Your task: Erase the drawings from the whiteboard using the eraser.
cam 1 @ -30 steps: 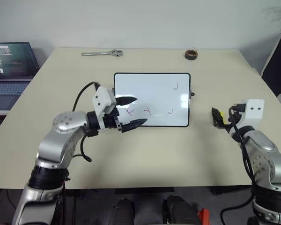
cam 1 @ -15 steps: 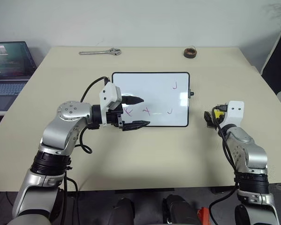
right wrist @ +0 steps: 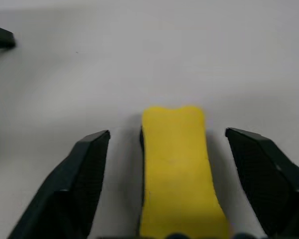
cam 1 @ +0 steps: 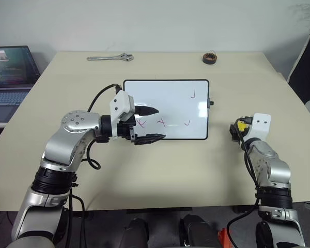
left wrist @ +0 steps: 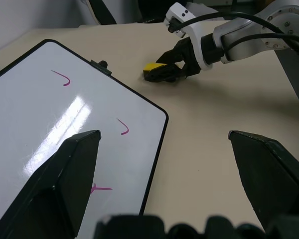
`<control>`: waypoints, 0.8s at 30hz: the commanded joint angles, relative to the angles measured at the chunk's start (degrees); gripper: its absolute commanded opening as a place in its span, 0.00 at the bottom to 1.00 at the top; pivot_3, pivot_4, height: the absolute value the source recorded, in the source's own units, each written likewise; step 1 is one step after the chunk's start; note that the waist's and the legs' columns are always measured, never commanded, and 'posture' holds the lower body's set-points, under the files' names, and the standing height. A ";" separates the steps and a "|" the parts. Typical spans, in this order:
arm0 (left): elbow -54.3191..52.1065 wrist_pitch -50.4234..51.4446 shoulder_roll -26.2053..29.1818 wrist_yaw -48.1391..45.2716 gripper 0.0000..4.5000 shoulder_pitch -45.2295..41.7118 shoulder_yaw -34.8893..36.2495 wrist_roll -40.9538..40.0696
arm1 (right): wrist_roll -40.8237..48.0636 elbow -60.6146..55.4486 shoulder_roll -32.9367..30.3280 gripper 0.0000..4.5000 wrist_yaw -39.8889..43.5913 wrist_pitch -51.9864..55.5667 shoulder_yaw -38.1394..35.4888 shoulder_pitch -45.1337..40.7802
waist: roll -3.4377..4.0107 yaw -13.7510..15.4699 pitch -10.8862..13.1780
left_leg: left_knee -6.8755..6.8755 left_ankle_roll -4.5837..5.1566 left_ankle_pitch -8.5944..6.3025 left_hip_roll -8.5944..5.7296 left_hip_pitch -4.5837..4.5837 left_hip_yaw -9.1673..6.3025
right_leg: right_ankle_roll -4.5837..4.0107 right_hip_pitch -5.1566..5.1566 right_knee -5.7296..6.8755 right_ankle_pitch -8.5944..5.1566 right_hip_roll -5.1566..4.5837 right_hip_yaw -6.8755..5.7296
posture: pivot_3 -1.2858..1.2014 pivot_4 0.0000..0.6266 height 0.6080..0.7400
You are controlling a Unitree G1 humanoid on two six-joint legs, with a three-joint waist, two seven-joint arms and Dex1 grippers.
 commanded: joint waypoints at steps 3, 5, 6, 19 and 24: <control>-1.08 -1.48 0.40 0.23 1.00 0.44 1.64 0.30 | -0.14 -0.19 -0.44 0.39 -0.02 -1.83 -1.23 -1.31 | 0.00 -0.04 0.00 | 0.00 0.00 0.00 0.00 0.01 0.01 | 0.00 0.00 0.00 0.00 0.00 0.00 | 0.52 0.24 1.00; -1.44 -1.25 0.44 0.71 1.00 1.05 1.92 0.20 | -0.12 -0.42 -0.33 0.27 -0.10 -1.94 -1.21 -1.20 | 0.00 -0.04 0.00 | 0.00 0.00 0.00 0.00 0.00 0.01 | 0.00 0.00 0.00 0.00 0.00 0.00 | 0.52 0.24 1.00; -1.52 -1.12 0.49 1.04 1.00 1.40 2.18 0.17 | -0.09 -0.63 -0.27 0.27 -0.15 -1.92 -1.18 -1.15 | 0.00 -0.04 0.00 | 0.00 0.00 0.00 0.01 0.00 0.01 | 0.00 0.00 0.00 0.00 0.00 0.01 | 0.52 0.24 1.00; -2.64 0.21 -1.23 16.22 1.00 6.46 8.77 3.55 | -0.77 -28.66 -2.97 0.27 9.44 2.03 11.81 4.33 | 0.02 0.04 0.01 | 0.03 0.00 0.00 0.09 0.04 -0.06 | 0.01 0.02 0.05 0.00 -0.05 -0.02 | 0.52 0.24 1.00; -1.79 -1.25 -1.58 15.24 1.00 6.11 8.15 3.49 | -4.65 -25.35 -2.67 0.27 10.84 0.07 18.31 -2.96 | -0.02 0.06 -0.01 | 0.06 0.00 0.01 0.03 0.05 -0.04 | 0.02 0.05 0.05 0.00 -0.04 -0.05 | 0.52 0.24 1.00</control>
